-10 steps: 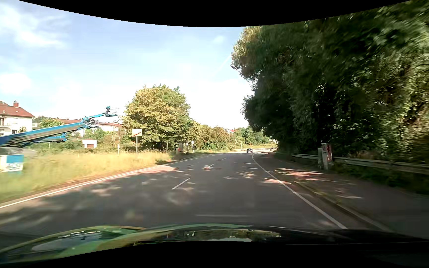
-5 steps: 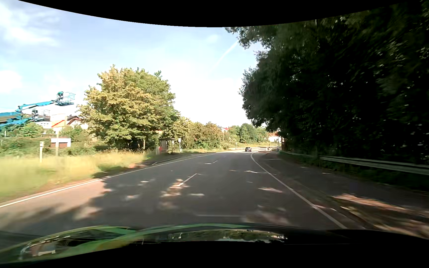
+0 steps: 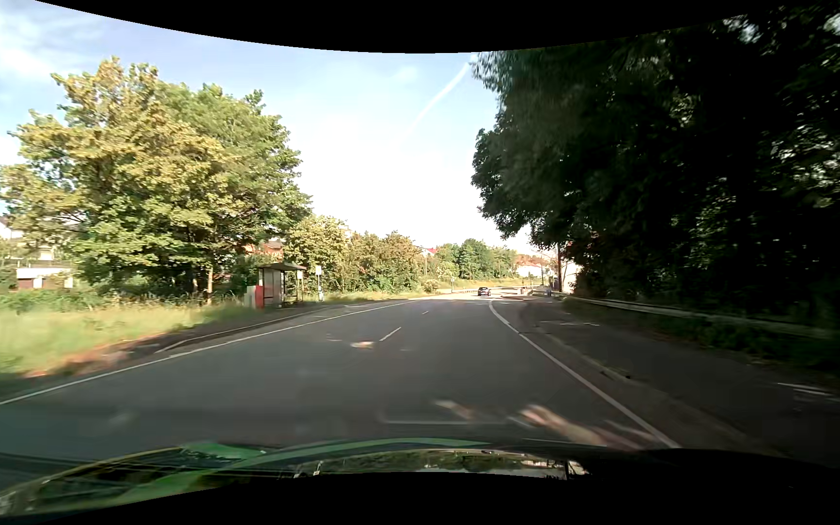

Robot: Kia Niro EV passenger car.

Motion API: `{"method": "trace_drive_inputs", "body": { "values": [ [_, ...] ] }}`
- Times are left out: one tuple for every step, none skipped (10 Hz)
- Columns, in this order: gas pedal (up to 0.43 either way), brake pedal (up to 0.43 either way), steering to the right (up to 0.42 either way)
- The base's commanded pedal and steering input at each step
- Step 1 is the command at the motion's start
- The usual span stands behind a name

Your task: Follow the waypoints while adhering to traffic rules and regulations

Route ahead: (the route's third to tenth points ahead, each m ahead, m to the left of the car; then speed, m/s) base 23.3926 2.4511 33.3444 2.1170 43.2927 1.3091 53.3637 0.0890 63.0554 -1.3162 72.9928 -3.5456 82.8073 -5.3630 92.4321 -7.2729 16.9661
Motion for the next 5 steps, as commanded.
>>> {"method": "trace_drive_inputs", "body": {
  "values": [
    [0.189, 0.000, 0.012],
    [0.189, 0.000, 0.012],
    [0.197, 0.000, 0.012],
    [0.197, 0.000, 0.012],
    [0.197, 0.000, 0.012]
  ]
}}
